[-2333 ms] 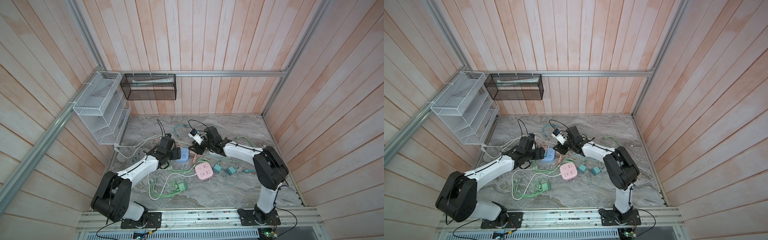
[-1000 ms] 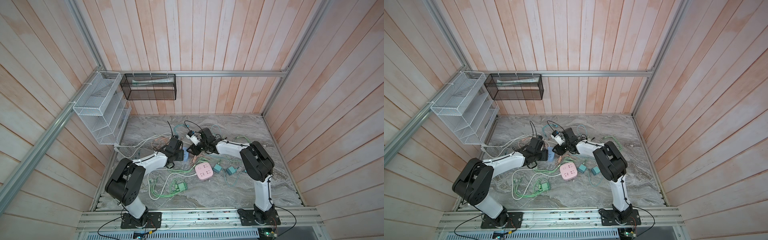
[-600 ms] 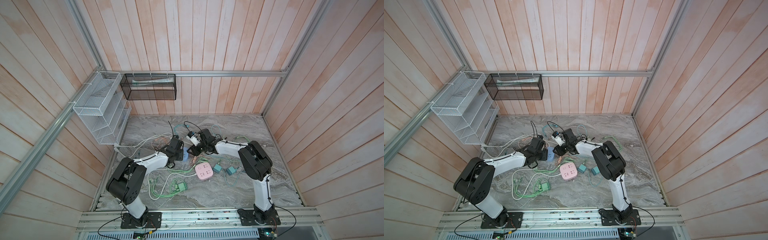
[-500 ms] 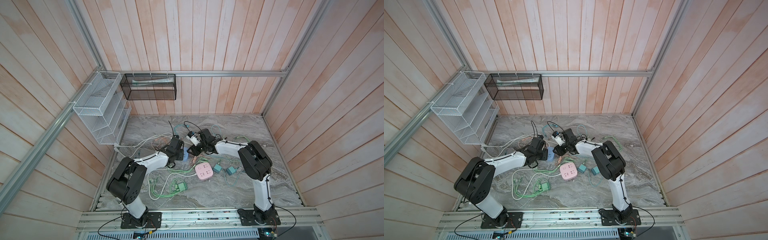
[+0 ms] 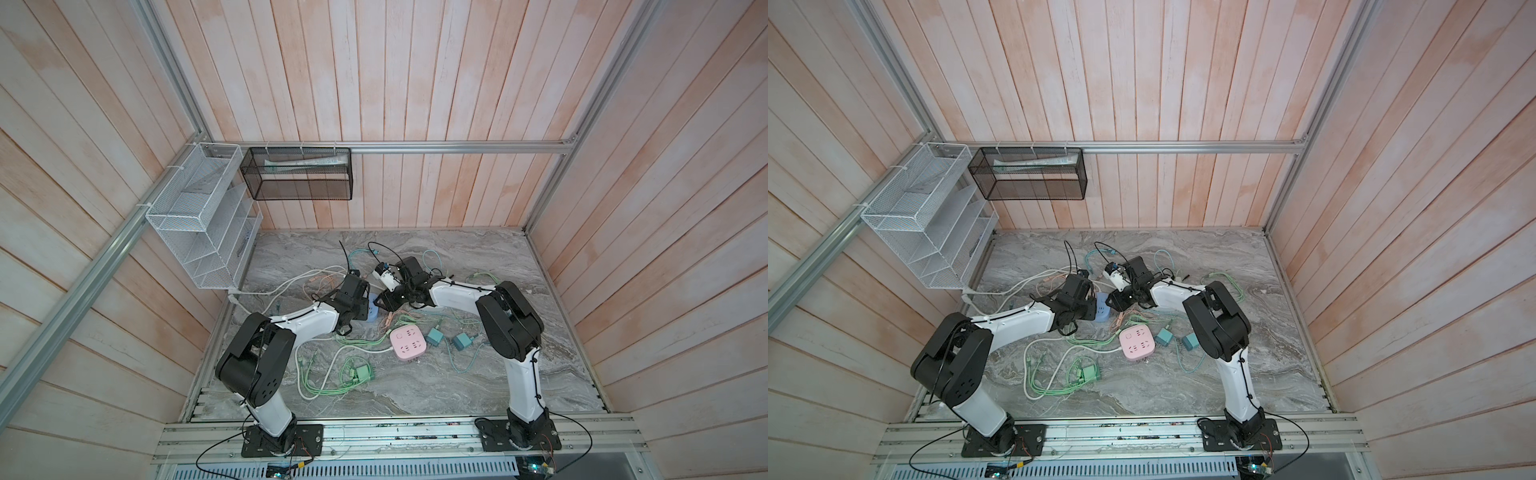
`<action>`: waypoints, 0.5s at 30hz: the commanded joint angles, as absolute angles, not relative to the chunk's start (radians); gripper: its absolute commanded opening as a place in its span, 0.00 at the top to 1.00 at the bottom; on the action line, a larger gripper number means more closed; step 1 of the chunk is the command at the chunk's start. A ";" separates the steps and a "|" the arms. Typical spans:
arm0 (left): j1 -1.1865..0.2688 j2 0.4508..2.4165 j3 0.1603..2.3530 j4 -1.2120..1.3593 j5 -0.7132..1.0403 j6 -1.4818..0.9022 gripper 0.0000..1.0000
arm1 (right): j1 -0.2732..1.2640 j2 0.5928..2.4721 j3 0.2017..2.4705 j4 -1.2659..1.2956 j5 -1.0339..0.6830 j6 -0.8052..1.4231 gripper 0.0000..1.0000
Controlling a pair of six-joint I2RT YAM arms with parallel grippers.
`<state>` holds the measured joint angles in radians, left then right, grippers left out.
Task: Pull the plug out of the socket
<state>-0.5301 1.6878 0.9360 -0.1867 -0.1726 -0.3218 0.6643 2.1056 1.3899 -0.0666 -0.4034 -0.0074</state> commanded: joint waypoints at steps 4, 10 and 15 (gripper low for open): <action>-0.545 1.703 0.976 -0.173 -0.170 -0.315 0.67 | 0.667 2.141 1.396 -0.110 -0.430 -0.005 0.52; -0.548 1.701 0.971 -0.169 -0.169 -0.311 0.71 | 0.669 2.150 1.398 -0.111 -0.436 -0.008 0.50; -0.549 1.693 0.967 -0.154 -0.158 -0.313 0.72 | 0.669 2.161 1.411 -0.122 -0.437 -0.003 0.49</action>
